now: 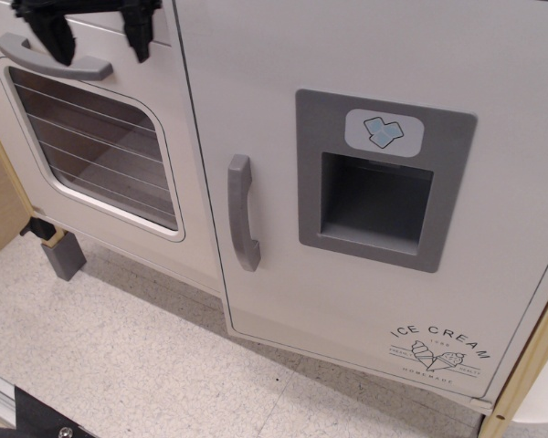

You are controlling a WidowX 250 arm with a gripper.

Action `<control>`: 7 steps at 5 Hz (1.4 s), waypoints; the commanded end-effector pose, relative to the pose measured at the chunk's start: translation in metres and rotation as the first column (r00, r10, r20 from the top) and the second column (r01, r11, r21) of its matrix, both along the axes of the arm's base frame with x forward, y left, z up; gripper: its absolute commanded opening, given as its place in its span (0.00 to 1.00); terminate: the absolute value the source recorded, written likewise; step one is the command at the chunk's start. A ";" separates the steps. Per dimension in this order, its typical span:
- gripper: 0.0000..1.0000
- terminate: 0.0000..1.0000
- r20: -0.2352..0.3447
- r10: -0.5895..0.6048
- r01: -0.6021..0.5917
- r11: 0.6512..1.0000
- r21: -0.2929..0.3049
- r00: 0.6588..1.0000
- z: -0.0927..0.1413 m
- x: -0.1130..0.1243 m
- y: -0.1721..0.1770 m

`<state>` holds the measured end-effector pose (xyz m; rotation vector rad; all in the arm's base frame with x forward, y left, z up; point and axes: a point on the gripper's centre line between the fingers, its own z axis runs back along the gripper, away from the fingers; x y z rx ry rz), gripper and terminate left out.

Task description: Open fridge

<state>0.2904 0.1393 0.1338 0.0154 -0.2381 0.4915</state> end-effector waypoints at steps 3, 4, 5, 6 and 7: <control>1.00 0.00 0.043 -0.172 0.174 0.984 -0.043 0.984 0.014 0.000 -0.048; 1.00 0.00 0.036 -0.266 0.267 0.962 -0.056 0.963 0.015 -0.023 -0.062; 1.00 0.00 0.021 -0.364 0.364 0.928 -0.080 0.931 0.017 -0.049 -0.076; 1.00 0.00 -0.024 -0.452 0.447 0.888 -0.110 0.892 0.019 -0.073 -0.096; 1.00 1.00 -0.057 -0.549 0.538 0.832 -0.134 0.834 0.021 -0.094 -0.124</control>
